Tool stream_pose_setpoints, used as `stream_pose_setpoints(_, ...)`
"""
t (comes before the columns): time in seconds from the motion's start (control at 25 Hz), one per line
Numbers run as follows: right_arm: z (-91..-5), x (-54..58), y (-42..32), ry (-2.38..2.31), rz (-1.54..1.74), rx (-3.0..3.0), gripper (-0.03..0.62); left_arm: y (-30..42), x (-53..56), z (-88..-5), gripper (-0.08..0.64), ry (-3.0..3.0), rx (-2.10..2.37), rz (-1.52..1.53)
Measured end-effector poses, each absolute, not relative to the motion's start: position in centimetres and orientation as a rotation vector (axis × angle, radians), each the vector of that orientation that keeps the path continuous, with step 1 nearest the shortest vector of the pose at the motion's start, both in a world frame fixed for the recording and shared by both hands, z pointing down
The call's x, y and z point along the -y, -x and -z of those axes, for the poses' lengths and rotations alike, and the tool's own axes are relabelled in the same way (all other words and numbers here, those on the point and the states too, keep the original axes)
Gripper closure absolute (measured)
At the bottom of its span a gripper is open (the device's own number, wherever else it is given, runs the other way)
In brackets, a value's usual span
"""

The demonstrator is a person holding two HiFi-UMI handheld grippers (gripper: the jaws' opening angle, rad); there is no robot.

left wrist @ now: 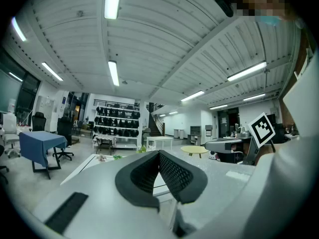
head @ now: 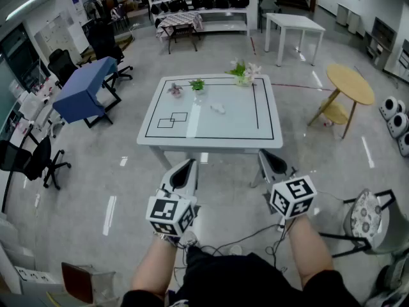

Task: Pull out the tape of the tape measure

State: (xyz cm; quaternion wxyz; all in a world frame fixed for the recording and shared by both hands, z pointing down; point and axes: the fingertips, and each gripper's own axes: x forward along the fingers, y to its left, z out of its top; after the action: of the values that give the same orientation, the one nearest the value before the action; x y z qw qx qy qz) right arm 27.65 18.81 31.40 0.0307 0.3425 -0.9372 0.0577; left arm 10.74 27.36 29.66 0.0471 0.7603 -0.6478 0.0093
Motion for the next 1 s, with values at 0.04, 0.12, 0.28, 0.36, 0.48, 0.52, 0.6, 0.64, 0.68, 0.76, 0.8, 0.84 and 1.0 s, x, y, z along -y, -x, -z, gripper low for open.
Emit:
stream_pose_setpoints(0.04,-31.4,-18.8,-27.7,-1.055,-0.177,2.889,0.597,-10.8,-27.4,-29.6,0.557,-2.318,1.978,-0.028)
stream_pose_setpoints(0.12,-31.3,-18.7,-27.8,-1.053,-0.180,2.894,0.597,-10.9,-27.3,-29.5,0.557,-2.316,1.980,-0.025)
stream_pose_setpoints(0.28,-31.1,-18.4,-27.8,-1.039,-0.212,2.920,0.597,-10.9,-27.2,-29.4,0.557,-2.304,1.990,-0.020)
stream_pose_setpoints(0.36,-31.0,-18.3,-27.8,-1.027,-0.219,2.931,0.597,-10.9,-27.1,-29.4,0.557,-2.300,1.996,-0.020)
stream_pose_setpoints(0.48,-31.2,-17.9,-27.7,-1.022,-0.228,2.934,0.597,-10.9,-26.9,-29.5,0.557,-2.295,2.005,-0.028)
stream_pose_setpoints(0.52,-31.3,-17.8,-27.6,-1.020,-0.233,2.934,0.597,-10.8,-26.8,-29.7,0.557,-2.292,2.009,-0.029)
stream_pose_setpoints(0.6,-31.7,-17.4,-27.4,-1.014,-0.236,2.933,0.595,-10.3,-26.4,-30.0,0.556,-2.282,2.017,-0.020)
stream_pose_setpoints(0.64,-31.8,-17.1,-27.2,-1.010,-0.234,2.933,0.595,-10.1,-26.1,-30.1,0.557,-2.278,2.022,-0.014)
stream_pose_setpoints(0.68,-31.9,-16.8,-27.0,-1.007,-0.233,2.933,0.595,-9.8,-25.7,-30.2,0.555,-2.276,2.025,-0.009)
stream_pose_setpoints(0.76,-32.0,-15.9,-26.6,-1.006,-0.234,2.930,0.595,-9.4,-24.7,-30.3,0.555,-2.272,2.026,-0.001)
stream_pose_setpoints(0.8,-32.1,-15.5,-26.5,-1.008,-0.234,2.927,0.595,-9.1,-24.3,-30.5,0.555,-2.270,2.024,0.001)
stream_pose_setpoints(0.84,-32.2,-15.1,-26.3,-1.010,-0.234,2.924,0.595,-8.8,-23.8,-30.6,0.555,-2.267,2.023,0.004)
stream_pose_setpoints(1.0,-32.5,-13.0,-25.0,-1.010,-0.229,2.921,0.594,-7.3,-21.2,-31.2,0.555,-2.267,2.009,0.022)
